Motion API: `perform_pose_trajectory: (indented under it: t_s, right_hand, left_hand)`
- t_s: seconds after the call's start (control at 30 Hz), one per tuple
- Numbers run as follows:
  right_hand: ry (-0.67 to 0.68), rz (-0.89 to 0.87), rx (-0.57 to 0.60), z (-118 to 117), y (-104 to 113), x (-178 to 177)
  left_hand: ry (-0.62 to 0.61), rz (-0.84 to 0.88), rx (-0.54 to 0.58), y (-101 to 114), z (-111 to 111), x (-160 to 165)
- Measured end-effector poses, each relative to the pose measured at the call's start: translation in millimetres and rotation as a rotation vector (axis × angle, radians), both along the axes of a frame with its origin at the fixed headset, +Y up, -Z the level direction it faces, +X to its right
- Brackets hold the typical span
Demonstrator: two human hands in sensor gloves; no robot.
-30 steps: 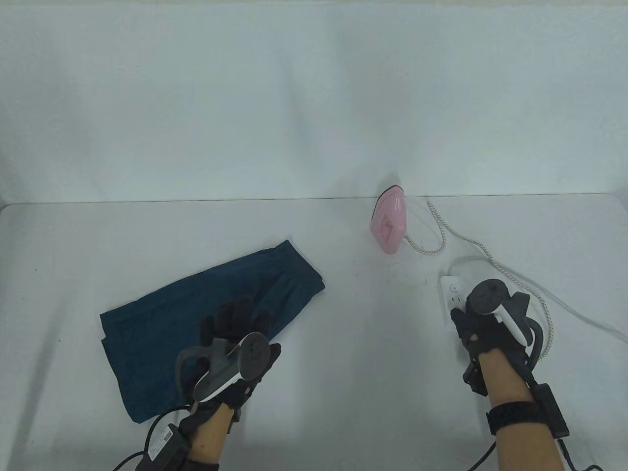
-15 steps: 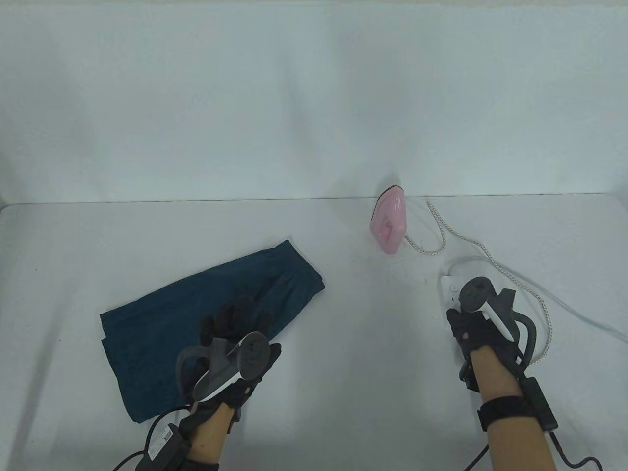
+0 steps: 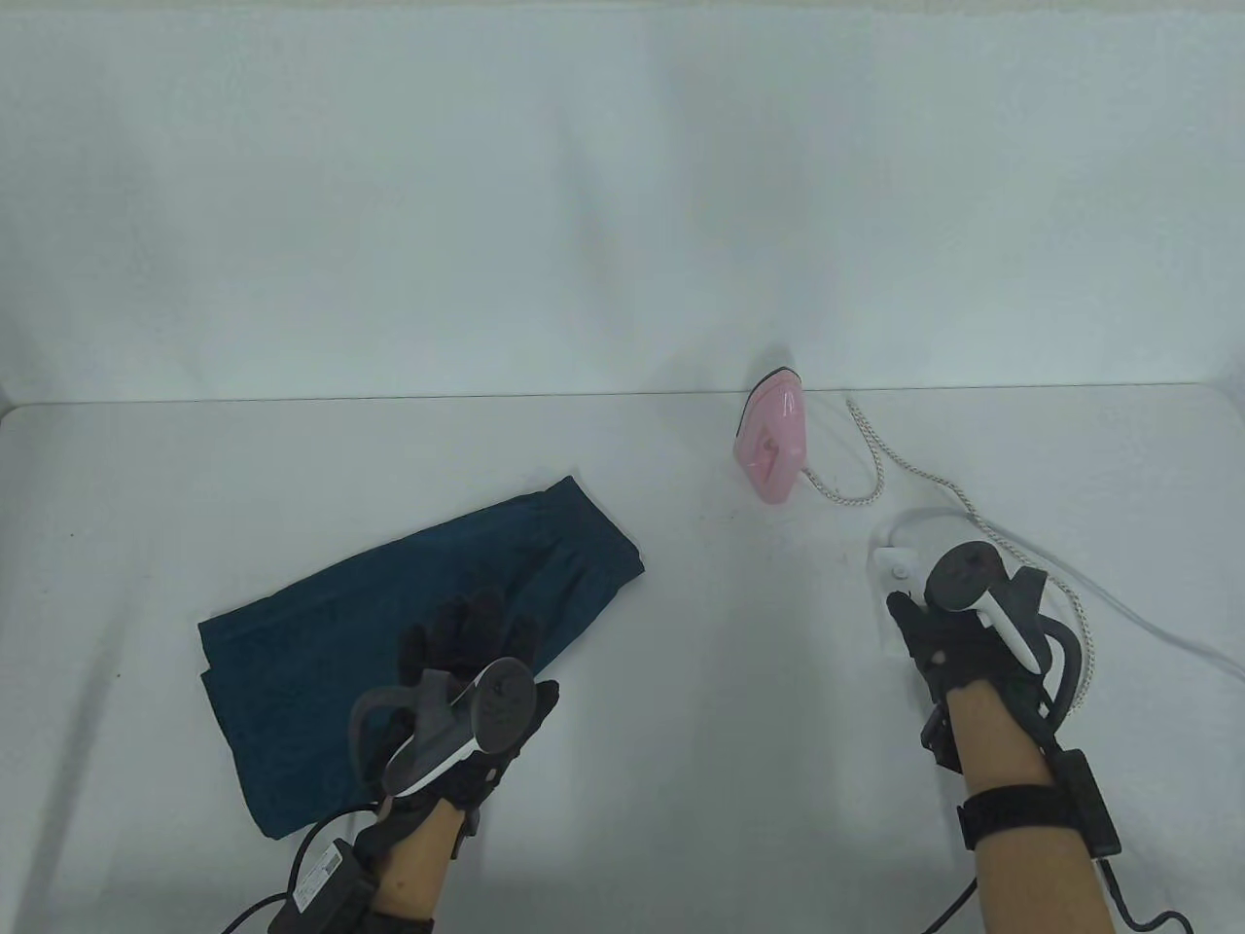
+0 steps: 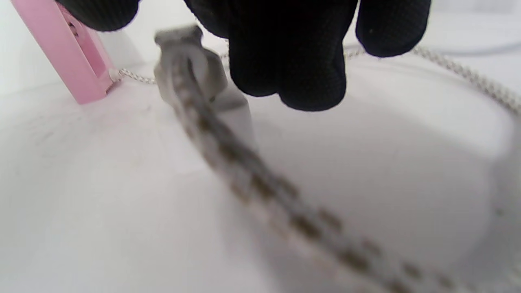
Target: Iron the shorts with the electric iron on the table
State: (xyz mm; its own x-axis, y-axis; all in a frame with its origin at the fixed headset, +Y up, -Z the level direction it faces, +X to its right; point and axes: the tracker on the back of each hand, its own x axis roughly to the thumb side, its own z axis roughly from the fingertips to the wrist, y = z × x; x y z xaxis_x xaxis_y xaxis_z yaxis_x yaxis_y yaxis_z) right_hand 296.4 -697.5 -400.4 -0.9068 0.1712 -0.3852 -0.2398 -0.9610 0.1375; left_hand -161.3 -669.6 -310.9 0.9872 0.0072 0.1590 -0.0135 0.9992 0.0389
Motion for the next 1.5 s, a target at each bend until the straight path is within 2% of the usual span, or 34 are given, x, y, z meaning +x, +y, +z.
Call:
perform_pose_trajectory:
  t_s: [0.17,0.23,0.37,0.6,0.8,1.07,1.27,1.5]
  right_hand:
    - [0.076,0.032,0.066,-4.8,9.3,-9.5]
    - [0.094,0.065,0.059,-8.9,7.5,-14.1]
    - [0.151,0.130,-0.039,-22.1,-4.0,-24.4]
    - [0.162,0.185,-0.080,-36.3,-20.8,-32.4]
    - [0.171,0.195,-0.051,-37.3,-25.4,-34.3]
    - [0.212,0.325,-0.035,-40.8,-24.3,-47.1]
    - [0.193,0.209,-0.036,-46.4,-19.9,-44.0]
    - [0.180,0.193,-0.077,-61.4,-14.2,-43.4]
  left_hand:
    - [0.000,-0.003,0.000,0.0,0.3,0.0]
    - [0.001,0.000,0.004,0.6,0.6,-0.6]
    - [0.005,0.003,0.008,1.3,0.3,-2.0]
    - [0.010,0.014,0.014,1.5,-0.3,-4.3]
    - [0.009,0.016,0.009,0.8,-0.7,-4.7]
    - [0.006,0.015,0.009,0.8,-0.6,-5.0]
    - [0.006,0.019,0.008,0.6,-0.8,-5.5]
    - [0.005,0.018,-0.002,-0.2,-1.7,-5.4]
